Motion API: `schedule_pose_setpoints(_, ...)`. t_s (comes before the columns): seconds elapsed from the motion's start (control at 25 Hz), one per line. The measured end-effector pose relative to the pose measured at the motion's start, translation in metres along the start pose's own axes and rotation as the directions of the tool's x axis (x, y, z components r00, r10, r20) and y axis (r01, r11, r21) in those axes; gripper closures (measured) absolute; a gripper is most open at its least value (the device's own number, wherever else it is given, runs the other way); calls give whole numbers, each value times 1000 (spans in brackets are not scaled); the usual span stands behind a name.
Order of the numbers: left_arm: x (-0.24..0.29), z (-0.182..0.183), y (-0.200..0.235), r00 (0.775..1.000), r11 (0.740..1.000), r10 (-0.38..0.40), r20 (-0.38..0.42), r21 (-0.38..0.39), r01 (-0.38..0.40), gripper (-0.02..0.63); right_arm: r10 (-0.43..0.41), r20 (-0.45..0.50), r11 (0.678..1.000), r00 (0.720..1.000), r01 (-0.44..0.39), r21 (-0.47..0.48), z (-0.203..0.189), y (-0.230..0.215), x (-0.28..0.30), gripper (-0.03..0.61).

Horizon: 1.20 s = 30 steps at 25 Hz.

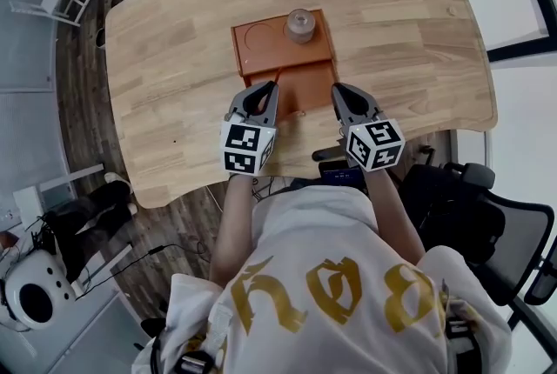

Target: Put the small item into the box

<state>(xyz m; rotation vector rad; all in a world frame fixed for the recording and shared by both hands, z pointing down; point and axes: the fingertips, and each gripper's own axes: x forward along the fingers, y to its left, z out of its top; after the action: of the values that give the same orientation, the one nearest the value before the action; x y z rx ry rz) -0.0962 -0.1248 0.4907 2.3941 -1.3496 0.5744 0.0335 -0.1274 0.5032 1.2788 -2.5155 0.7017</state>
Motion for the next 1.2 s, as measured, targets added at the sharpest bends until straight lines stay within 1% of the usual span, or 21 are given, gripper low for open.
schedule_pose_setpoints(0.32, 12, -17, 2, 999, 1000, -7, -51, -16, 6, 595, 14, -37, 1000, 999, -14, 6, -8, -7, 15, 566)
schedule_pose_setpoints(0.56, 26, -28, -2, 994, 999, -30, -101, 25, 33, 595, 18, -64, 1000, 998, -17, 16, -15, -11, 24, 566)
schedule_pose_setpoints(0.92, 42, -41, -3, 986, 997, -59, -157, 39, 66, 595, 8, -97, 1000, 995, -6, 21, -24, -20, 31, 566)
schedule_pose_setpoints(1.2, 54, -52, -8, 974, 993, -90, -208, 57, 104, 595, 3, -116, 1000, 993, -1, 24, -28, -25, 37, 566)
